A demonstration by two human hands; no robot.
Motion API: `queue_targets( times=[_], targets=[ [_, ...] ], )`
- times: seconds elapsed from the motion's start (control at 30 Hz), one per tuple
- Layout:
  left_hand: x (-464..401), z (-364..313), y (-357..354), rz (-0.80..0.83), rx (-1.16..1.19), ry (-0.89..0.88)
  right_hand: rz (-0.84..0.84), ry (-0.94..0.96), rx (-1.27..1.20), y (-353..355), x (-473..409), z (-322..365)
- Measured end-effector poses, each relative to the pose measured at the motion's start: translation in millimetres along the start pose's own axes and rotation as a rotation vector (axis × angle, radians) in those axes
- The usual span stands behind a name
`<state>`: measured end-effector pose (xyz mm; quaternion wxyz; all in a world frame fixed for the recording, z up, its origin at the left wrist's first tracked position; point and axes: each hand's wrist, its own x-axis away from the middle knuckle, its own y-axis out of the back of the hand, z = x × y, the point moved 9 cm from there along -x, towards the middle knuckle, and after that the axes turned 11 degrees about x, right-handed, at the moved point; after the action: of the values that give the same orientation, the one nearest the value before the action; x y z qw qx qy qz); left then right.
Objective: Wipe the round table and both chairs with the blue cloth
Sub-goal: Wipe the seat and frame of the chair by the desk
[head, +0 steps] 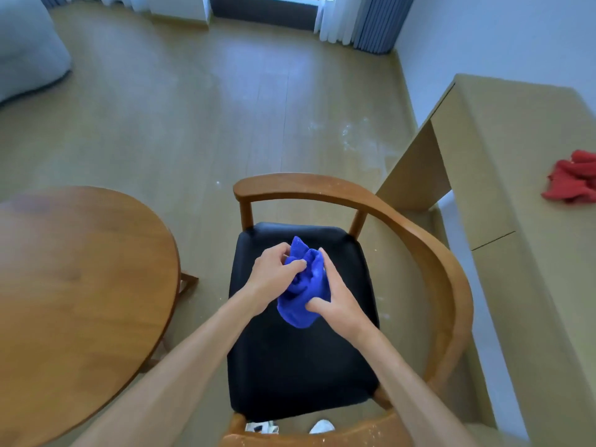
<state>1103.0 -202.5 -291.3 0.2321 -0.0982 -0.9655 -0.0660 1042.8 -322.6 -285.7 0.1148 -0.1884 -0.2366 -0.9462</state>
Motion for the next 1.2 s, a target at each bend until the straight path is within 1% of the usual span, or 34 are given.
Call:
queue_targets(
  times=[0.07,0.13,0.27,0.3,0.4,0.43,0.47,0.53,0.57,0.63,0.7,0.77,0.83,0.9,0.97,1.1,1.17,1.2],
  targets=[
    [10,-30,0,-0.002,0.000,-0.033,0.025,0.059,-0.140,12,10,30],
    [19,-59,2,-0.011,-0.030,-0.069,0.023,0.083,-0.202,24,20,56],
    [38,-110,6,-0.036,-0.035,-0.143,-0.106,0.046,-0.080,54,31,93],
    [43,-120,7,-0.057,-0.033,-0.153,-0.116,0.044,-0.066,60,34,101],
    [56,-150,10,-0.108,-0.033,-0.172,-0.078,0.052,-0.181,74,41,126],
    [60,-160,8,-0.109,-0.032,-0.186,-0.089,0.040,-0.223,80,43,131],
    [64,-170,7,-0.116,-0.048,-0.198,-0.116,0.021,-0.249,87,45,134],
    [69,-190,14,-0.193,-0.114,-0.221,-0.202,-0.030,-0.224,105,49,137],
    [71,-200,22,-0.249,-0.118,-0.234,-0.256,-0.048,-0.186,117,52,137],
    [75,-216,46,-0.361,-0.053,-0.248,-0.362,-0.052,-0.063,144,60,139],
    [78,-228,71,-0.464,0.002,-0.261,-0.416,-0.034,0.104,169,68,141],
    [80,-236,86,-0.525,0.027,-0.269,-0.370,-0.007,0.259,178,73,146],
    [81,-243,89,-0.562,-0.001,-0.263,-0.349,0.044,0.408,184,74,154],
    [81,-252,85,-0.563,-0.003,-0.261,-0.379,0.089,0.515,196,75,161],
    [82,-262,80,-0.558,0.002,-0.280,-0.375,0.108,0.618,205,73,164],
    [87,-279,65,-0.577,-0.041,-0.329,-0.258,0.042,0.818,198,67,149],
    [90,-284,62,-0.612,-0.058,-0.343,-0.249,-0.024,0.848,197,68,135],
    [92,-286,63,-0.631,-0.059,-0.347,-0.274,-0.057,0.864,199,70,127]
  ],
)
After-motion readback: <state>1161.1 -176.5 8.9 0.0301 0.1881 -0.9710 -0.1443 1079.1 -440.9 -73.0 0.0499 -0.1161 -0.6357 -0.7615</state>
